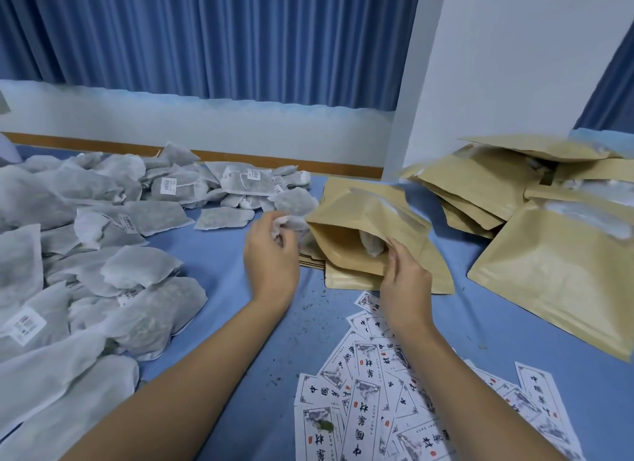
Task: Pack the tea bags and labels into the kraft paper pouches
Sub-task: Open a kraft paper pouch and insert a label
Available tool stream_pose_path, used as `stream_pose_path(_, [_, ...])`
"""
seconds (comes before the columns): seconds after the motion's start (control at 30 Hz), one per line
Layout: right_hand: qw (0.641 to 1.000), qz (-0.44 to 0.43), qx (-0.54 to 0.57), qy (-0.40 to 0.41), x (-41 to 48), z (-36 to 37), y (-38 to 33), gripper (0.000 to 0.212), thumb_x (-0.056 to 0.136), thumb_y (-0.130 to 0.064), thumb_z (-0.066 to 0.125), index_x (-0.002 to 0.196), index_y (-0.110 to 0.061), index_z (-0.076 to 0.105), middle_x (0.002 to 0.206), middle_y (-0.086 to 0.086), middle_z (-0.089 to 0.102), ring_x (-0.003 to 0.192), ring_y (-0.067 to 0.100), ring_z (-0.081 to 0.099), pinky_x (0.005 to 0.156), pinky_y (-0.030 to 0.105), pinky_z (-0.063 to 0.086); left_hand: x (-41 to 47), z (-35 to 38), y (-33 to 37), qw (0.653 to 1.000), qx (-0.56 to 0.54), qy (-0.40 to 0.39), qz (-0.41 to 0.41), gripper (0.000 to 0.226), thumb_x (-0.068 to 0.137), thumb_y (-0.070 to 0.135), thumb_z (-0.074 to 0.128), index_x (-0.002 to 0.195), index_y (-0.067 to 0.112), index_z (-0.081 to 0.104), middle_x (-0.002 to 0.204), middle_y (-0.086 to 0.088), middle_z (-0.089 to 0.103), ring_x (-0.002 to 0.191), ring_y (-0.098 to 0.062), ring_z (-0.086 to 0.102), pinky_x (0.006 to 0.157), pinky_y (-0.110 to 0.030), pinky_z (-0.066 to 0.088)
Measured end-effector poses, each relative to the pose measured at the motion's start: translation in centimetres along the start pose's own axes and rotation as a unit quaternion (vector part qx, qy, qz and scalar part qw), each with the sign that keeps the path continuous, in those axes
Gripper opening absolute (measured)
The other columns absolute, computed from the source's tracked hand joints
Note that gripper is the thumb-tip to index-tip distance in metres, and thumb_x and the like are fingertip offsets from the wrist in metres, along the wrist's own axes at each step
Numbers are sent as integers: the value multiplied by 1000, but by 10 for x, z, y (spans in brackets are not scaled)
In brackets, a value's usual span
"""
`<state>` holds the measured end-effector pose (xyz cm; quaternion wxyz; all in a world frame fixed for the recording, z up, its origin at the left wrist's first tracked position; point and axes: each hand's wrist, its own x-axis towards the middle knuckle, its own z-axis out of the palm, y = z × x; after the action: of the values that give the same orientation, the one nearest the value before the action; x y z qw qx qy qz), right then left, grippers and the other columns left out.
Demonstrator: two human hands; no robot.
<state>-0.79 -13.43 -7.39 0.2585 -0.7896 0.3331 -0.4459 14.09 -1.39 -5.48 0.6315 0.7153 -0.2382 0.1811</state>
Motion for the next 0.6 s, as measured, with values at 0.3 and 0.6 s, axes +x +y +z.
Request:
stream_pose_path(0.3, [999, 18, 27, 1, 1, 0, 3, 40, 99, -3, 44, 133, -15, 62, 94, 6, 70, 73, 14, 52, 65, 6, 36, -46, 17, 25, 846, 81, -289, 441, 45, 84, -9, 64, 126, 7, 62, 122, -9, 61, 107, -29, 60, 82, -37, 52])
stream_pose_path(0.6, [998, -49, 39, -12, -6, 1, -6, 39, 102, -2, 44, 134, -15, 63, 89, 2, 69, 75, 8, 56, 69, 5, 35, -21, 53, 30, 820, 280, -425, 263, 33, 95, 13, 54, 128, 16, 53, 125, -11, 59, 113, -32, 57, 87, -43, 50])
